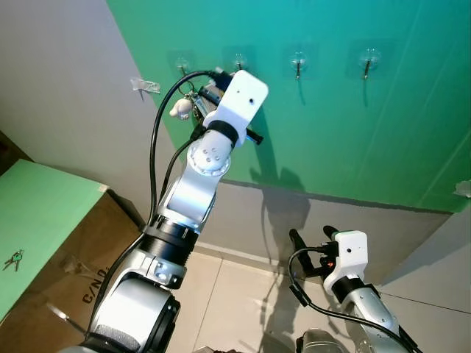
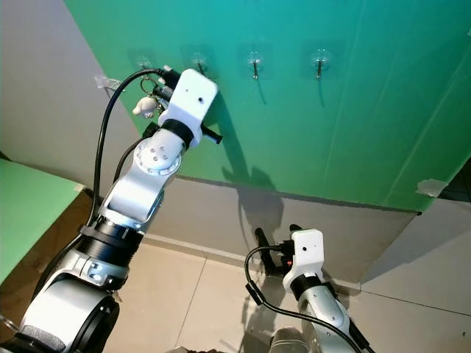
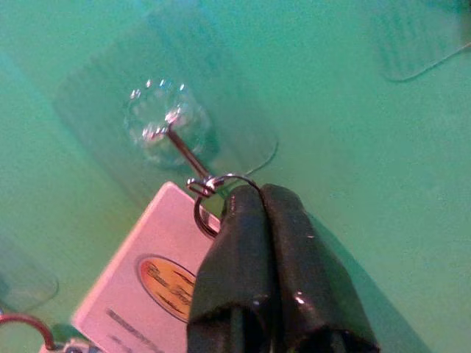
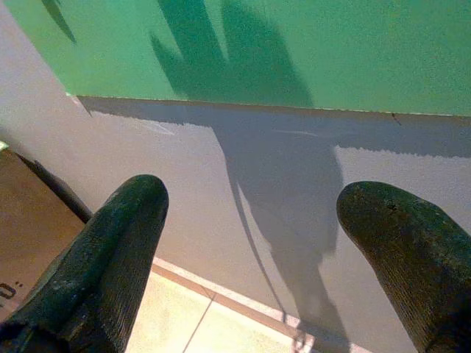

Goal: Hang keys on a hook

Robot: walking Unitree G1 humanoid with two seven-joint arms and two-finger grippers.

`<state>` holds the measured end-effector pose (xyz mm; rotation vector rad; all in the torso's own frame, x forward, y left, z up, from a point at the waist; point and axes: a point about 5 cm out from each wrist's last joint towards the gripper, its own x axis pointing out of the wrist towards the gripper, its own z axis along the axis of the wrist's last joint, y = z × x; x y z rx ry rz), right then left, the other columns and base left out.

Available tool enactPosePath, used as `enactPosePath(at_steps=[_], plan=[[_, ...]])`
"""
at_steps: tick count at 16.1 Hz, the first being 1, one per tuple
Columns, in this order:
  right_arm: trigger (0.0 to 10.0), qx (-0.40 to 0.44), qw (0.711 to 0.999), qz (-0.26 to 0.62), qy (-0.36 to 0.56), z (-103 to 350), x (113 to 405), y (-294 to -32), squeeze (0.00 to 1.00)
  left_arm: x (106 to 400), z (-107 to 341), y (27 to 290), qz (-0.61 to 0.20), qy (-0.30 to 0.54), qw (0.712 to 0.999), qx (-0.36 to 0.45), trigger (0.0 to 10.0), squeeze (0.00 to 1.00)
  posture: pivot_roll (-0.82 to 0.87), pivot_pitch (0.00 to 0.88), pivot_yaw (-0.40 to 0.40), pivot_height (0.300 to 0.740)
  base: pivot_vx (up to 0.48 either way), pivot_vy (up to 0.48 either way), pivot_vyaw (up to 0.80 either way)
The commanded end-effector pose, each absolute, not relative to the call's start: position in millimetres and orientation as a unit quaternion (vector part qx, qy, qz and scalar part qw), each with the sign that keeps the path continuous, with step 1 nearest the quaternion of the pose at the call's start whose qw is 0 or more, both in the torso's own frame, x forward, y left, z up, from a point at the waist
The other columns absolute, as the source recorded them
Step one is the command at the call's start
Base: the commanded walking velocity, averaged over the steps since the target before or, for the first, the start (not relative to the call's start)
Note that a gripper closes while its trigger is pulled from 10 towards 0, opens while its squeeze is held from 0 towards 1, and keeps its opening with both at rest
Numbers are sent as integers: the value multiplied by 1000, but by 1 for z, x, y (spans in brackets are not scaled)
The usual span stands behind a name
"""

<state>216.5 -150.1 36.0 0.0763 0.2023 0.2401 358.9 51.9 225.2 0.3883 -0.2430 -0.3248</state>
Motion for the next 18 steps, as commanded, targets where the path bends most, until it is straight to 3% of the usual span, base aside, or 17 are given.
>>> enactPosePath(at_steps=[1, 18], plan=[[10000, 42, 986, 126, 96, 40, 217, -146, 0, 359, 207, 56, -170, -80, 964, 188, 10000, 1000, -342, 86, 187, 740, 0, 0, 0], [10000, 33, 985, 139, 98, 40, 220, -146, 0, 347, 171, 46, -233, -33, 965, 118, 10000, 1000, -339, 74, 176, 740, 0, 0, 0]])
